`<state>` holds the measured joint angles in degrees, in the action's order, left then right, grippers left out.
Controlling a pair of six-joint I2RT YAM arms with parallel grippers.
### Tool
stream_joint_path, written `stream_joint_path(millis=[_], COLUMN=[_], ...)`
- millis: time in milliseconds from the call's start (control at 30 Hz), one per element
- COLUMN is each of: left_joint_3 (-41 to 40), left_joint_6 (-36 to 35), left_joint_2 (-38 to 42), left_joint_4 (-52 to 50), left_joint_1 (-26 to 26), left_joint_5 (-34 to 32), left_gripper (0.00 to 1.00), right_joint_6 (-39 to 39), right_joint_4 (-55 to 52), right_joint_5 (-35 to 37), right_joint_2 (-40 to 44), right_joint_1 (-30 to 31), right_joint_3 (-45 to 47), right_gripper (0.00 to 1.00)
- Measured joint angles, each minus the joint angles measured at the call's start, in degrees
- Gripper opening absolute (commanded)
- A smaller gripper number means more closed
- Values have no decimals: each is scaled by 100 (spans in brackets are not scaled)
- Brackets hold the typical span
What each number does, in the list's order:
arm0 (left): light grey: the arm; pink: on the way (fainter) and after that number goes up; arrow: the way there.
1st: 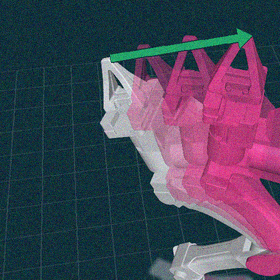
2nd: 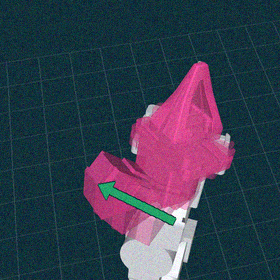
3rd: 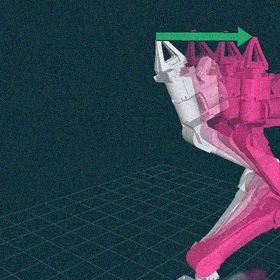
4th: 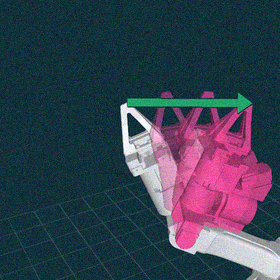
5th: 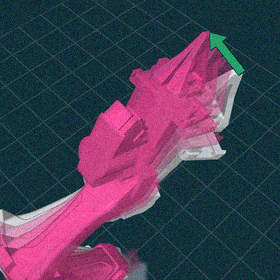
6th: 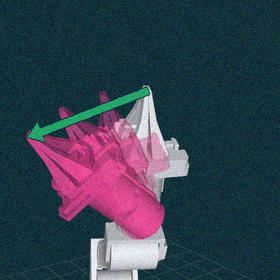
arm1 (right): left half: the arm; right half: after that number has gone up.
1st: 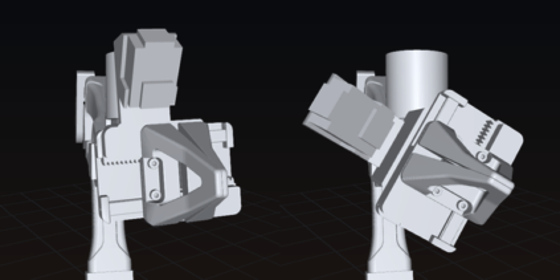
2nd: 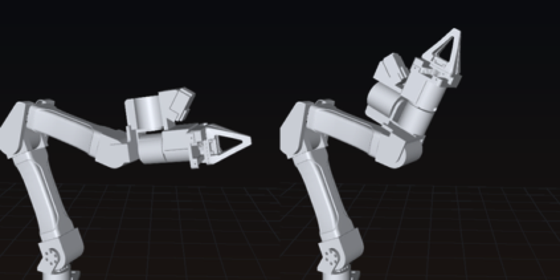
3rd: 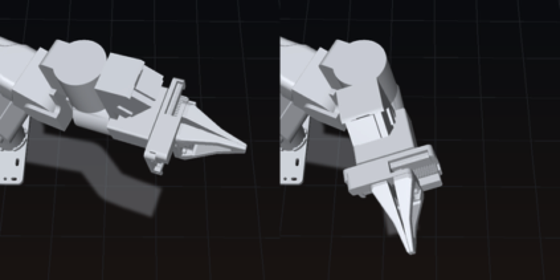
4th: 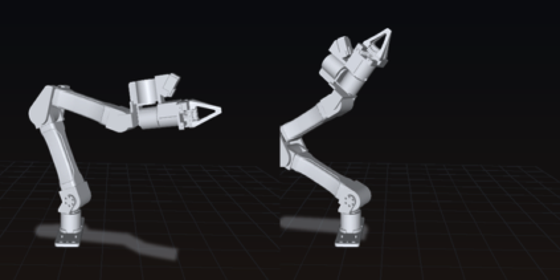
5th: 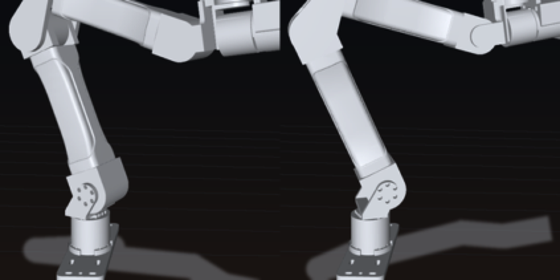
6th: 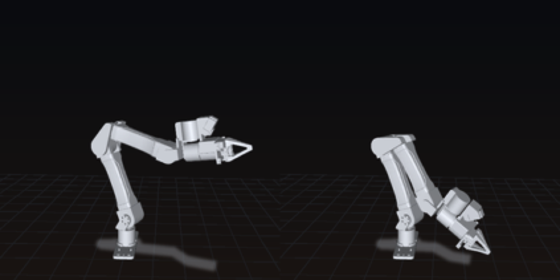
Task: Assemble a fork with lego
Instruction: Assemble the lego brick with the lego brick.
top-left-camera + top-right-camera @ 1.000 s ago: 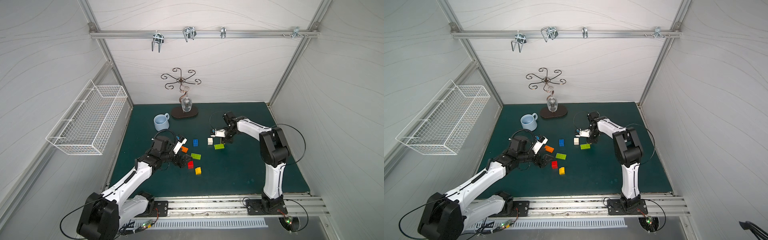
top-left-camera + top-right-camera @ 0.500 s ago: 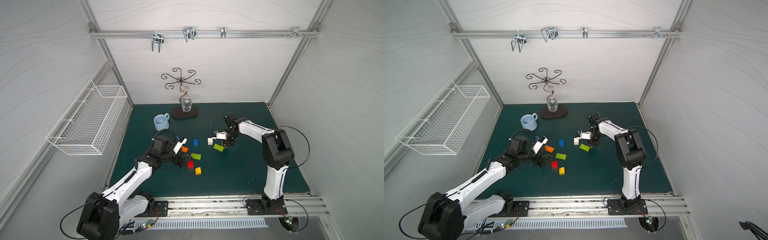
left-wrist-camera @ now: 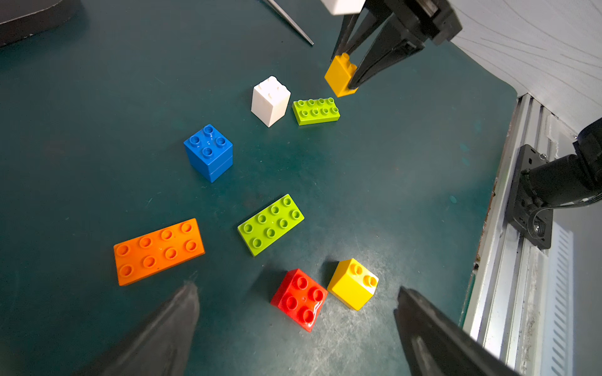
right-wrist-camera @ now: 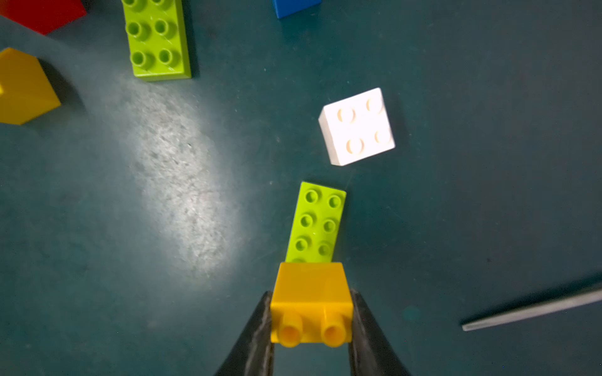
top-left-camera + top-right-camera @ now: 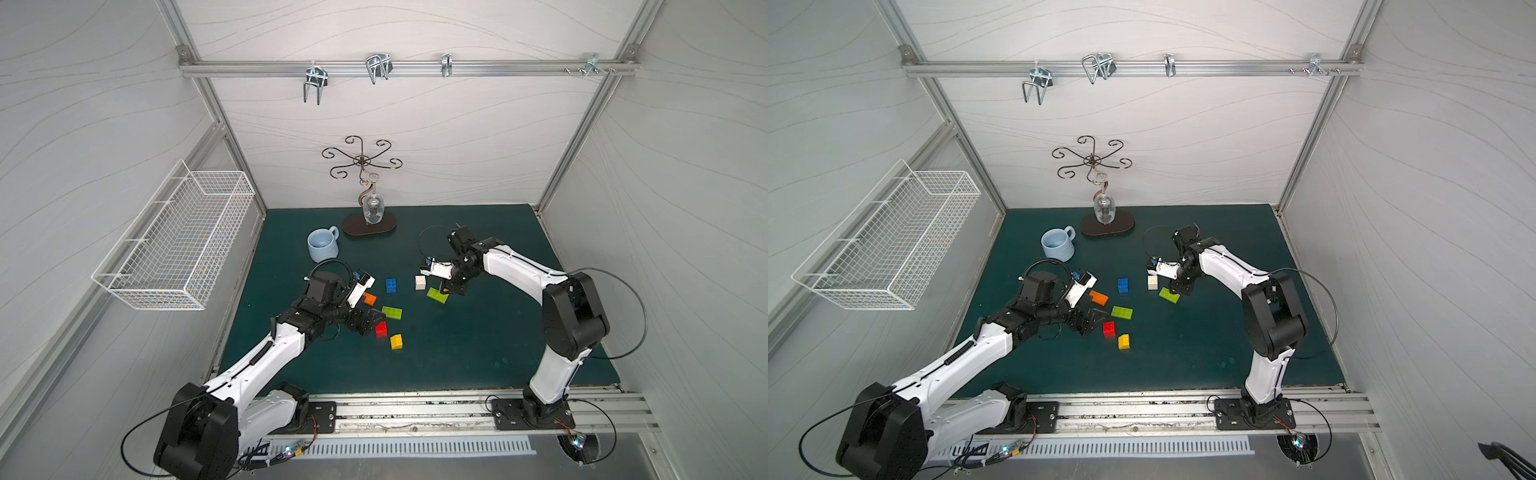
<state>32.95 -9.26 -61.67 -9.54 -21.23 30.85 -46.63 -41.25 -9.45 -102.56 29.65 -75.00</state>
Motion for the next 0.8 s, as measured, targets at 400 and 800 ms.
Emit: stream_joint_path(millis=[400, 800], left_joint_3=[0, -11], left_joint_6=[-2, -7], left_joint_2=[-15, -44], left_joint_4=[0, 0], left_joint_1=[-31, -33], left_joint_5=[-2, -2], left_gripper=[100, 100], right_joint_6=[610, 839], right_joint_4=[186, 503], right_joint_5=[387, 525], right_joint_2=[0, -44], right_joint_1=[118, 118], right_joint_3=[334, 350], right_gripper=[0, 0])
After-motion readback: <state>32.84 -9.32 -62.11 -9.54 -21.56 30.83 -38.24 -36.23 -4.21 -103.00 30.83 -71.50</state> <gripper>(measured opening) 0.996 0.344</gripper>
